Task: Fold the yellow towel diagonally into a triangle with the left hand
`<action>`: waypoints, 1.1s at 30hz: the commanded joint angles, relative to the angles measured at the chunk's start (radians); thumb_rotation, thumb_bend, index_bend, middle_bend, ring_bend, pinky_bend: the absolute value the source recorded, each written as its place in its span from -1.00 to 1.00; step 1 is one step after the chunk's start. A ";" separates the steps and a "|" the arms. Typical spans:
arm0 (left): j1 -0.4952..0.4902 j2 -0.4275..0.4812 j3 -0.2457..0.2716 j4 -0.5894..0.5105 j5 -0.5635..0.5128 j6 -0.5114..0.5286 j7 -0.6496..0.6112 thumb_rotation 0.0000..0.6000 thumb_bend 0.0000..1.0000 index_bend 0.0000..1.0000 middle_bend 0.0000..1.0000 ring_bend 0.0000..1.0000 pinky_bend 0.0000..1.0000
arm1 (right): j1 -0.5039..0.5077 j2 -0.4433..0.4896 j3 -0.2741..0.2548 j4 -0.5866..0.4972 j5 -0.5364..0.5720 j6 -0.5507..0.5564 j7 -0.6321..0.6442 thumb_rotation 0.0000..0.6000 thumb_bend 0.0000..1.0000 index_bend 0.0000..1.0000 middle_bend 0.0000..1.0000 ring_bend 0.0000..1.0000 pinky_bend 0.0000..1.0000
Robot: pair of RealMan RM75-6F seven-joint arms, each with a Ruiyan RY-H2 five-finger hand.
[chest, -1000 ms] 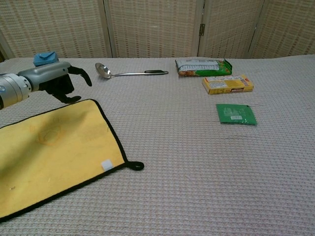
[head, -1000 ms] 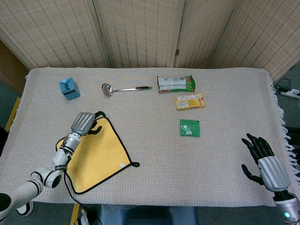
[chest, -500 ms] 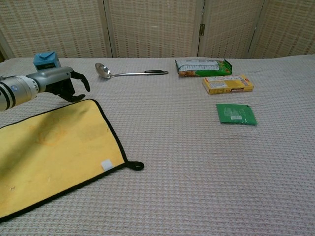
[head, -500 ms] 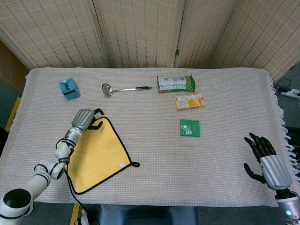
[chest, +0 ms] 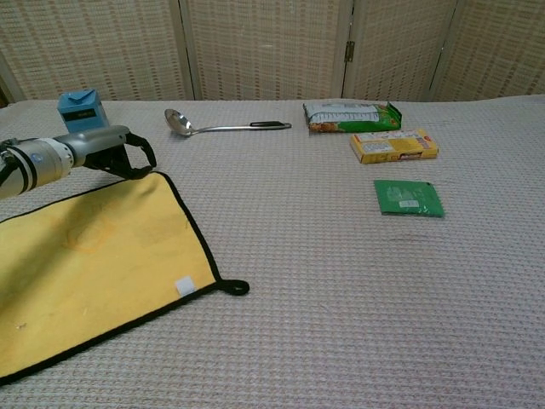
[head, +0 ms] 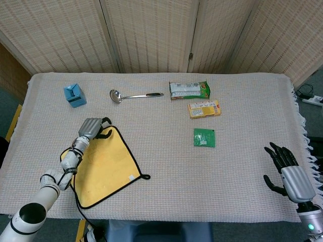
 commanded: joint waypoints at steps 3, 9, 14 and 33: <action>-0.006 -0.019 0.015 0.037 0.011 -0.016 -0.027 0.23 -0.02 -0.29 1.00 1.00 1.00 | 0.001 0.000 0.000 0.002 0.004 -0.006 0.004 1.00 -0.10 -1.00 -1.00 -1.00 -1.00; -0.004 -0.037 0.034 0.081 0.021 -0.041 -0.047 0.35 -0.02 -0.30 1.00 1.00 1.00 | 0.002 0.000 0.001 0.005 0.008 -0.011 0.012 1.00 -0.09 -1.00 -1.00 -1.00 -1.00; -0.003 -0.045 0.045 0.098 0.030 -0.045 -0.061 0.59 -0.03 -0.31 1.00 1.00 1.00 | 0.003 0.001 0.004 0.007 0.011 -0.014 0.017 1.00 -0.10 -1.00 -1.00 -1.00 -1.00; 0.009 -0.062 0.062 0.125 0.046 0.019 -0.092 0.77 -0.03 0.13 1.00 1.00 1.00 | 0.001 0.002 0.007 0.007 0.019 -0.017 0.020 1.00 -0.09 -1.00 -1.00 -1.00 -1.00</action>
